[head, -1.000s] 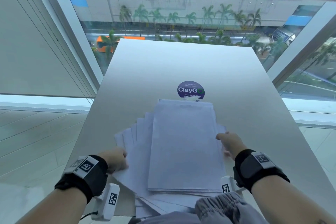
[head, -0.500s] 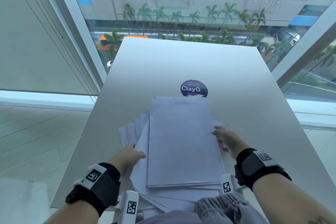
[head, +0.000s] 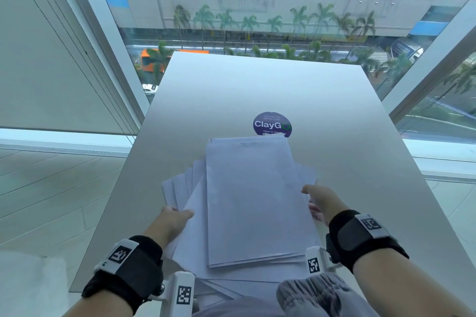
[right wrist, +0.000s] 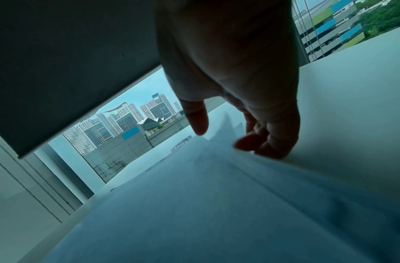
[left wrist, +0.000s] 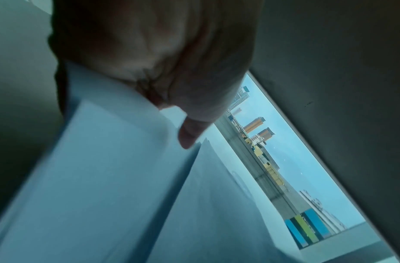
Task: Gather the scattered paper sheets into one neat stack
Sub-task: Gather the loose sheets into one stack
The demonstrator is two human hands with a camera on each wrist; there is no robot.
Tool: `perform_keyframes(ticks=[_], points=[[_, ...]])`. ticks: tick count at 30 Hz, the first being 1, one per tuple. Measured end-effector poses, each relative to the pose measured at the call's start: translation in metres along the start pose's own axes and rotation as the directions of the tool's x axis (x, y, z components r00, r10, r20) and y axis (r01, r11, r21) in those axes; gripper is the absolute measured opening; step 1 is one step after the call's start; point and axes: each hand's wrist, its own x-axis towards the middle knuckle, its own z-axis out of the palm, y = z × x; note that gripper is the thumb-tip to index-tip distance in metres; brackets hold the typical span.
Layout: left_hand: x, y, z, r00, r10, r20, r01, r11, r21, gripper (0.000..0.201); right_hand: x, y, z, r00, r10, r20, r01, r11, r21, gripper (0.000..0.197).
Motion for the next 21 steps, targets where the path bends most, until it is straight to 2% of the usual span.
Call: perform_keyframes(ticks=[2, 4, 6, 8, 10, 12, 16, 19, 21], points=[[-0.002, 0.000, 0.004, 0.997, 0.071, -0.013, -0.068, 0.989, 0.131, 0.025, -0.004, 0.001, -0.001, 0.999, 0.015, 0.035, -0.016, 1.000, 0.027, 0.020], [-0.005, -0.001, 0.007, 0.996, 0.088, 0.017, -0.089, 0.976, 0.200, 0.020, -0.009, 0.003, -0.002, 0.997, 0.024, 0.079, -0.025, 1.000, 0.010, 0.018], [-0.006, -0.003, 0.009, 0.996, 0.072, 0.060, -0.084, 0.967, 0.239, 0.027, -0.010, 0.006, -0.001, 0.996, 0.025, 0.084, -0.023, 0.999, -0.022, 0.024], [-0.007, -0.002, 0.010, 0.998, 0.034, 0.044, -0.044, 0.971, 0.235, 0.036, -0.009, 0.006, -0.001, 0.999, 0.019, 0.040, -0.016, 0.998, -0.068, 0.032], [-0.009, 0.000, 0.010, 0.998, -0.007, -0.066, 0.019, 0.984, 0.180, 0.052, -0.009, 0.004, 0.000, 0.999, 0.020, -0.044, -0.025, 0.992, -0.124, 0.037], [-0.010, 0.002, 0.009, 0.988, -0.024, -0.155, 0.044, 0.991, 0.124, 0.068, -0.012, 0.000, 0.000, 0.998, 0.026, -0.063, -0.035, 0.988, -0.149, 0.036], [-0.009, 0.005, 0.006, 0.989, -0.066, -0.131, 0.061, 0.997, -0.045, 0.073, -0.024, -0.005, 0.002, 0.998, 0.057, 0.035, -0.052, 0.988, -0.144, 0.024], [-0.007, 0.006, 0.007, 0.991, -0.097, -0.087, 0.090, 0.992, -0.087, 0.077, -0.027, -0.004, 0.002, 0.995, 0.079, 0.060, -0.069, 0.986, -0.155, 0.016], [-0.008, 0.008, 0.005, 0.991, -0.112, -0.068, 0.107, 0.991, -0.075, 0.073, -0.029, -0.002, 0.002, 0.992, 0.105, 0.064, -0.094, 0.985, -0.147, 0.012]])
